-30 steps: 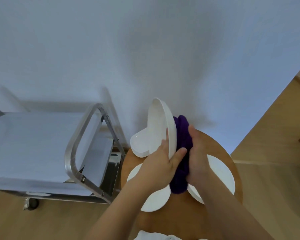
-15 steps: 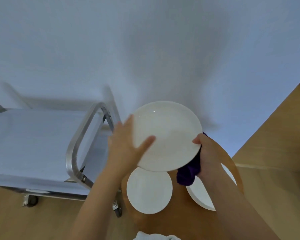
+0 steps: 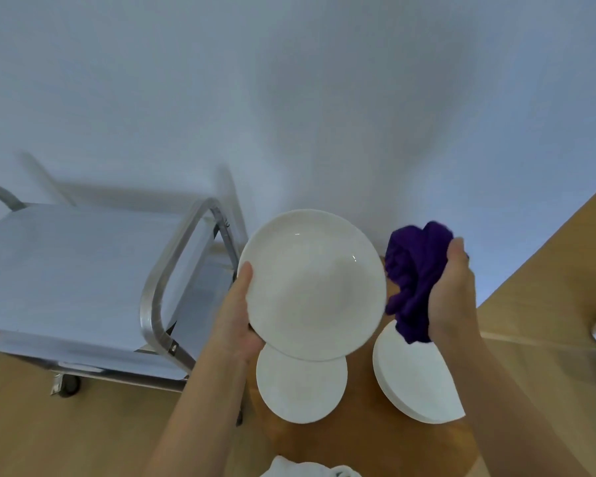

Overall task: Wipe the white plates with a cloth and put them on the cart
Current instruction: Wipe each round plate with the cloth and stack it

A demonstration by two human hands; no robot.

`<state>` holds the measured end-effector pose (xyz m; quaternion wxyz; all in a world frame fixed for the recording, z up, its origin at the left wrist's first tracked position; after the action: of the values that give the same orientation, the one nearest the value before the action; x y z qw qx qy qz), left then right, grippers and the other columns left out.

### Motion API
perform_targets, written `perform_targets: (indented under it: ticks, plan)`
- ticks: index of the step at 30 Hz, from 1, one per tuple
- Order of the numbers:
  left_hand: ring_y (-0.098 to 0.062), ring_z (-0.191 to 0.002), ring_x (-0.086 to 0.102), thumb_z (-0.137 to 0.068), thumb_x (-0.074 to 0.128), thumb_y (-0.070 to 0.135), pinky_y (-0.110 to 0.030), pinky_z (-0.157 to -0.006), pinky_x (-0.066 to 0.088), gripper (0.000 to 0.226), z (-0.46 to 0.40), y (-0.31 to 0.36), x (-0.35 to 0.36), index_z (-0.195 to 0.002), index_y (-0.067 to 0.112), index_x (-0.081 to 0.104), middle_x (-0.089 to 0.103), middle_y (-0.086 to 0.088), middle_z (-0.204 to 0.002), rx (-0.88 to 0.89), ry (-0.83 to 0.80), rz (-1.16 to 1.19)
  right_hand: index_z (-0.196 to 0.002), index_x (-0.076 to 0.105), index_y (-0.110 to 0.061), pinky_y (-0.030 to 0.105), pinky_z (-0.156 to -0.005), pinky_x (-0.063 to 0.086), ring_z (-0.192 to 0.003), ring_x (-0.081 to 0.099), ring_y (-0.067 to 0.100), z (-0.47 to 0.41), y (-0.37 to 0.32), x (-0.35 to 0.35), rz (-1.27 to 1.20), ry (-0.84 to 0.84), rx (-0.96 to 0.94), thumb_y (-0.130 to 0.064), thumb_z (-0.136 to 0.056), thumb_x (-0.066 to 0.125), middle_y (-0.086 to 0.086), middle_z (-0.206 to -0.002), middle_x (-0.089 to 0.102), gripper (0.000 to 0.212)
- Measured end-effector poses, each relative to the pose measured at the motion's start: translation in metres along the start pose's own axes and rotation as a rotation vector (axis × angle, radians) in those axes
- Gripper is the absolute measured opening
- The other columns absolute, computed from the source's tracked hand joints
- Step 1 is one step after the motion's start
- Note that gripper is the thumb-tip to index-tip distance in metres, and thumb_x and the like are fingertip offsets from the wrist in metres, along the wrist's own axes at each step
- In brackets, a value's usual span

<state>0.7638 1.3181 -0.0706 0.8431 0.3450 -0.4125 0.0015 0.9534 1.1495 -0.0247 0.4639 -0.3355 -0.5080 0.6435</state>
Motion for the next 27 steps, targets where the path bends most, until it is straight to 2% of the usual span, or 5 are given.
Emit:
perform_targets:
  ticks: [3, 6, 9, 15, 27]
  plan:
    - [-0.028, -0.095, 0.070, -0.090, 0.045, 0.050, -0.041, -0.066, 0.059, 0.044, 0.003, -0.005, 0.004, -0.118, 0.021, 0.062, 0.072, -0.009, -0.109, 0.048, 0.018, -0.120, -0.102, 0.060, -0.024, 0.033, -0.061, 0.047, -0.065, 0.064, 0.025, 0.009, -0.021, 0.024, 0.068, -0.140, -0.218, -0.052, -0.083, 0.046, 0.005, -0.077, 0.067, 0.036]
    - [-0.030, -0.107, 0.065, -0.081, 0.048, 0.056, -0.045, -0.082, 0.055, 0.062, 0.009, -0.020, 0.011, -0.130, 0.019, 0.055, 0.068, -0.011, -0.119, 0.018, 0.023, -0.166, -0.088, 0.052, -0.034, 0.029, -0.075, 0.043, -0.088, 0.059, 0.018, 0.017, -0.007, 0.050, 0.327, -0.152, -0.342, -0.036, -0.085, 0.059, 0.000, -0.100, 0.057, 0.008]
    - [-0.028, -0.106, 0.066, -0.078, 0.049, 0.059, -0.043, -0.084, 0.054, 0.063, 0.016, -0.029, 0.015, -0.127, 0.020, 0.058, 0.069, -0.010, -0.116, 0.029, 0.012, -0.207, -0.117, 0.049, -0.029, 0.020, -0.091, 0.039, -0.108, 0.044, 0.007, 0.028, 0.010, 0.061, 0.397, -0.002, -0.478, -0.021, -0.088, 0.059, -0.009, -0.119, 0.046, 0.032]
    - [-0.022, -0.113, 0.062, -0.077, 0.054, 0.060, -0.047, -0.099, 0.047, 0.053, 0.022, -0.031, 0.013, -0.121, 0.031, 0.063, 0.069, -0.002, -0.117, 0.138, 0.019, -0.326, -0.134, 0.032, -0.039, 0.004, -0.085, 0.028, -0.102, 0.038, -0.006, 0.061, 0.018, 0.113, 0.539, -0.138, -0.708, -0.050, -0.083, 0.048, -0.017, -0.118, 0.040, 0.055]
    - [-0.030, -0.099, 0.069, -0.079, 0.050, 0.057, -0.039, -0.066, 0.058, 0.064, 0.015, -0.007, -0.020, -0.129, 0.016, 0.055, 0.069, -0.012, -0.115, 0.018, 0.039, -0.136, -0.106, 0.066, -0.015, 0.007, -0.069, 0.040, -0.081, 0.056, 0.011, 0.068, 0.082, 0.079, 0.872, -0.557, -0.777, -0.027, -0.077, 0.071, 0.002, -0.104, 0.056, 0.032]
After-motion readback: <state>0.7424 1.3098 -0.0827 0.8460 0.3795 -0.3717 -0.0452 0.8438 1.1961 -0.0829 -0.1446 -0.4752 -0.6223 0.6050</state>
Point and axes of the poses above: each hand's wrist, its own z-axis away from the middle knuckle, its own x-axis out of the palm, y = z × x, the point moved 8 cm from there along -z, towards the middle knuckle
